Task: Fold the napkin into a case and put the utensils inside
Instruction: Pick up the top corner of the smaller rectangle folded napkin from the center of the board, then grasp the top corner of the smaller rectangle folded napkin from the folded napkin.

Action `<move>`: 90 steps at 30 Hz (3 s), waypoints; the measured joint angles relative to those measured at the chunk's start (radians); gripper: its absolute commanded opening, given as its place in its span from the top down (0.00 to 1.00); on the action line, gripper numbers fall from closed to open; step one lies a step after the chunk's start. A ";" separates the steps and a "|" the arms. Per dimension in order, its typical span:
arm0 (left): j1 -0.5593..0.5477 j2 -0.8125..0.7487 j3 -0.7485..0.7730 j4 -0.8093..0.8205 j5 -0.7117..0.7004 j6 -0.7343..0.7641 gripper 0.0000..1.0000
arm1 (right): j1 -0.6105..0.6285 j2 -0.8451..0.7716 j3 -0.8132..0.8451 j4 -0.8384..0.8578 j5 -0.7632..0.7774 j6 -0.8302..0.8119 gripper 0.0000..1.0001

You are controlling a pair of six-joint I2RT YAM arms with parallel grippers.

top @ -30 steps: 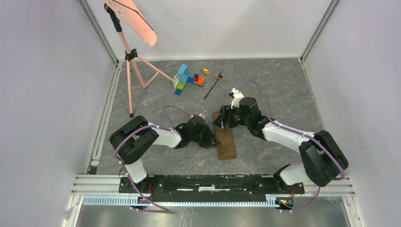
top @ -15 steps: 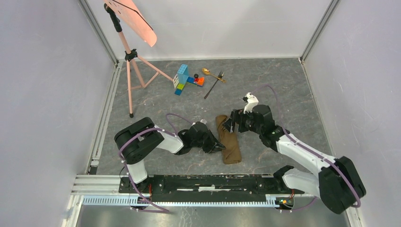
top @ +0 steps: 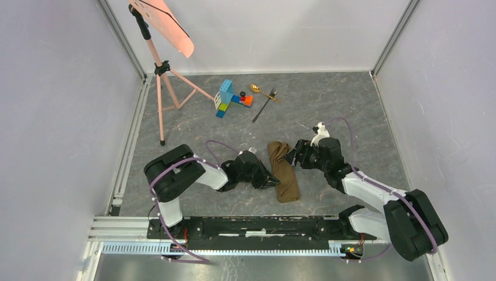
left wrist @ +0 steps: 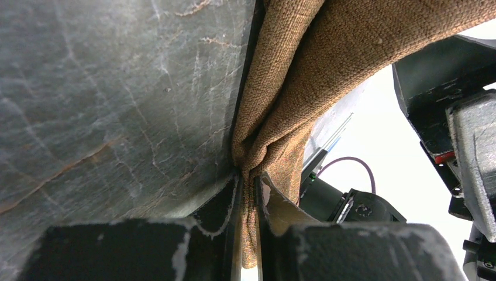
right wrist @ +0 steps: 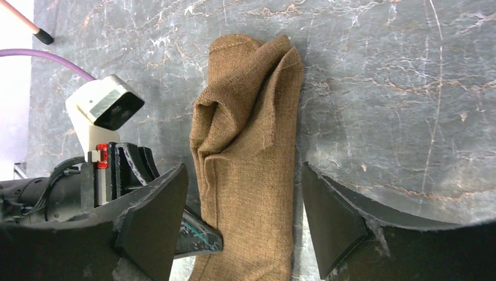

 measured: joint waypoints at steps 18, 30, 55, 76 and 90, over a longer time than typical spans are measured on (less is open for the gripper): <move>-0.002 0.043 0.023 0.044 0.013 -0.001 0.89 | 0.116 0.135 0.198 -0.071 0.197 0.020 0.37; -0.006 0.064 0.029 0.074 0.017 -0.020 0.89 | 0.196 0.172 0.243 -0.162 0.370 -0.004 0.43; -0.023 0.065 0.054 0.037 0.008 -0.030 0.89 | 0.279 0.239 0.314 -0.218 0.531 -0.058 0.49; -0.018 -0.082 0.056 -0.185 -0.036 0.061 0.40 | 0.295 0.306 0.342 -0.140 0.494 -0.282 1.00; 0.130 -0.300 0.254 -0.616 -0.264 0.496 0.39 | 0.168 0.320 0.287 -0.024 0.233 -0.272 1.00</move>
